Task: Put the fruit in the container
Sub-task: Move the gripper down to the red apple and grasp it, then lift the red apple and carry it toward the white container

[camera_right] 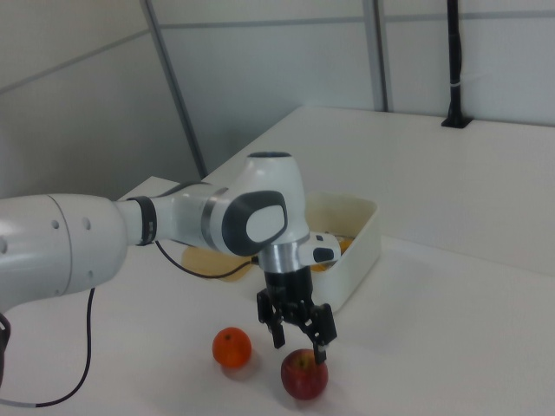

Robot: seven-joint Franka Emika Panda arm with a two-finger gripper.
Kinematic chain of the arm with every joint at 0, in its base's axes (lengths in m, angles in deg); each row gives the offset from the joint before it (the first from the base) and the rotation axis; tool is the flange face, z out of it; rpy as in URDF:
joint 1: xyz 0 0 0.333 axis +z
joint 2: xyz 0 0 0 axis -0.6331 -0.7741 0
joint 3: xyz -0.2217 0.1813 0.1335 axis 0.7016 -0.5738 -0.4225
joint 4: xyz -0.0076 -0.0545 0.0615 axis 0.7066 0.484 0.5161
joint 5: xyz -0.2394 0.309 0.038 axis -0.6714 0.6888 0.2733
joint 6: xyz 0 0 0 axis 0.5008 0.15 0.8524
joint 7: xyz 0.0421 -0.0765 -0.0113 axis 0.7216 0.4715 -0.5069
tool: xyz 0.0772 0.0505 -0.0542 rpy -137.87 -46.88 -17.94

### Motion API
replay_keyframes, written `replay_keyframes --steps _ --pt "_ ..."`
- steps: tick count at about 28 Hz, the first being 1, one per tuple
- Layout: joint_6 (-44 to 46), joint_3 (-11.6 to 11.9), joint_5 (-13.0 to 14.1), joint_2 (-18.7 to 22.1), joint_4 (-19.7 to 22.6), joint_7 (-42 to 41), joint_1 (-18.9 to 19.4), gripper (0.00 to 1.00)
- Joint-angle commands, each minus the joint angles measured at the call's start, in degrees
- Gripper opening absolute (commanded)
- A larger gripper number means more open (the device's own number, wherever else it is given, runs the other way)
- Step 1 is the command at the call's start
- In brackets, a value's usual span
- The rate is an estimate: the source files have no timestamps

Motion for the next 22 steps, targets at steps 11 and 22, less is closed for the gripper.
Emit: replay_keyframes --steps 11,22 --pt "-7.68 0.09 -2.08 0.52 7.5 -1.18 0.02 0.74" --pt "-3.57 -0.09 -1.99 6.24 1.37 -0.66 0.28 0.54"
